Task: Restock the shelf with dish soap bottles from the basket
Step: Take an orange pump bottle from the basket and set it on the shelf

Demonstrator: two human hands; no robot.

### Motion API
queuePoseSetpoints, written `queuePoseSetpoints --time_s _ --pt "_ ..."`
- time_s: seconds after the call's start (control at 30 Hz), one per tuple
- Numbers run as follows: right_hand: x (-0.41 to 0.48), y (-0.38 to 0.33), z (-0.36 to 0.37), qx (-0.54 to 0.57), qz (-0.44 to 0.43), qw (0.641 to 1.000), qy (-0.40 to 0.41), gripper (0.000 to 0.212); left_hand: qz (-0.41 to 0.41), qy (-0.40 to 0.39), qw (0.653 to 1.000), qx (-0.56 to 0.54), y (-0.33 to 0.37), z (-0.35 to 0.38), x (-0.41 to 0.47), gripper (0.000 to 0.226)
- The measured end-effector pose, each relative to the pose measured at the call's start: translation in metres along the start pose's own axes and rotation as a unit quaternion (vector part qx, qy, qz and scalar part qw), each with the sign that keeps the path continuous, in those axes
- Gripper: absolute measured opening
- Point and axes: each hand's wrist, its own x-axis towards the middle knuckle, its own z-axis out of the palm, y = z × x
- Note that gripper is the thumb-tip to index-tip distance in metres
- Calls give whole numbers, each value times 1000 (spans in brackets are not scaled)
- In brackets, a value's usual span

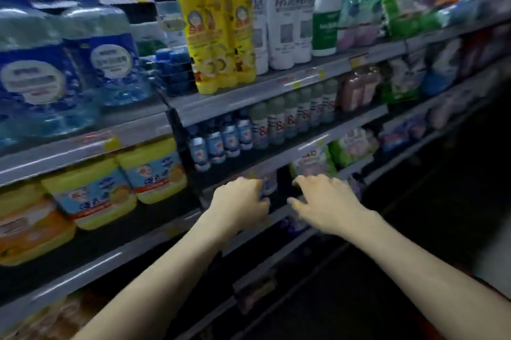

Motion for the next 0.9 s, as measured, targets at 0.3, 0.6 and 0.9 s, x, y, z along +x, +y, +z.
queuePoseSetpoints --time_s 0.3,0.6,0.9 --pt "-39 120 65 -30 225 973 -45 51 166 -97 981 -24 128 97 98 33" --pt "-118 213 131 39 421 900 -106 50 303 -218 926 47 255 195 138 44" --pt "-185 348 186 100 487 856 -143 52 334 -280 895 97 397 290 166 46"
